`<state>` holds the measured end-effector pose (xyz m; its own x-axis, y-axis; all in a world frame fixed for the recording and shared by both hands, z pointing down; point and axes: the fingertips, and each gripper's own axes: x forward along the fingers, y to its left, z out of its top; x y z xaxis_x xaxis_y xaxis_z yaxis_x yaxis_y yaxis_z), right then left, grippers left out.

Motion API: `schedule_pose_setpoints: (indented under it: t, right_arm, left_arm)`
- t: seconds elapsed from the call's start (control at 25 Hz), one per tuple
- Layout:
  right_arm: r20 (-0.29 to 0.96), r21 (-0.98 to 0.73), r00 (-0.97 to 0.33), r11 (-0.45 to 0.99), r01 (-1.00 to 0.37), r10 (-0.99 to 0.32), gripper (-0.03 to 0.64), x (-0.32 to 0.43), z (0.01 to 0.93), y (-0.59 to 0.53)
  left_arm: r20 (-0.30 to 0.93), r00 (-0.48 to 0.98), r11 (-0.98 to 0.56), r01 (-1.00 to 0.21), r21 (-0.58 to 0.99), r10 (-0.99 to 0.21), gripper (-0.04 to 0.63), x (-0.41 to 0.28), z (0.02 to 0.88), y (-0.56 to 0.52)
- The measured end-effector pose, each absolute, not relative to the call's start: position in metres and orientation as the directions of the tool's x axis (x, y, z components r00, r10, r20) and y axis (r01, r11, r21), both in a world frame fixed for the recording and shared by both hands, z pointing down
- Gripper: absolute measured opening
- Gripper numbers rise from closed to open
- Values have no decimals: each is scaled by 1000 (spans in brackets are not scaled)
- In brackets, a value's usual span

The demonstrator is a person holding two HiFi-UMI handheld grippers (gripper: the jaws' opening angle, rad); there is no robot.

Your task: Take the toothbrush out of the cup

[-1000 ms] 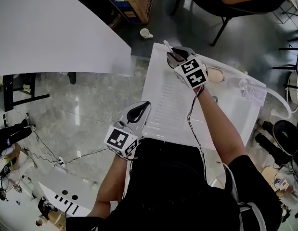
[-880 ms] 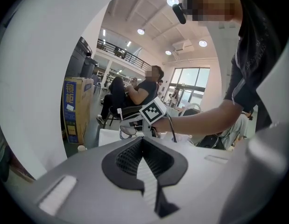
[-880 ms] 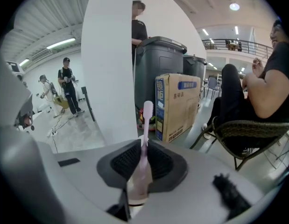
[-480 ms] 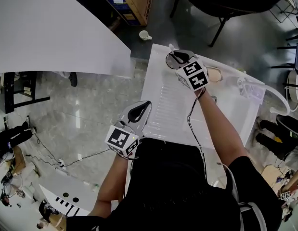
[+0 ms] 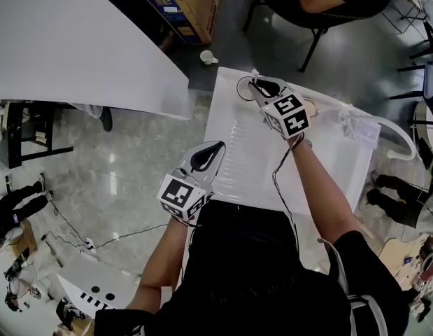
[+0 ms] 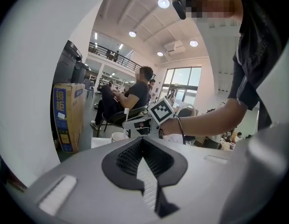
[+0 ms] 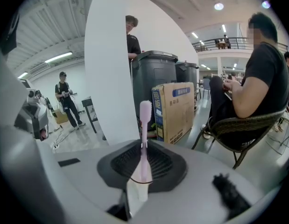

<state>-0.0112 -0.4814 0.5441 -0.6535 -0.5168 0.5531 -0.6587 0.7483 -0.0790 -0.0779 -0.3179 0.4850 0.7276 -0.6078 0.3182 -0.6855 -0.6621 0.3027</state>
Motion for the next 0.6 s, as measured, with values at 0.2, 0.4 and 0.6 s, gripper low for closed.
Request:
schedule_pose_setpoints:
  t: [0.2, 0.4, 0.6]
  right_arm:
    - [522, -67, -661, 747, -662, -539, 48, -9, 523, -473]
    - [498, -67, -666, 742, -667, -555, 47, -8, 505, -468]
    - [467, -55, -672, 740, -670, -574, 47, -5, 481, -464]
  left_arm:
    - [309, 739, -681, -672, 289, -598, 9, -70, 476, -320]
    - [301, 748, -694, -662, 282, -592, 9, -62, 470, -321]
    - [287, 754, -703, -655, 277, -590, 9, -59, 463, -323]
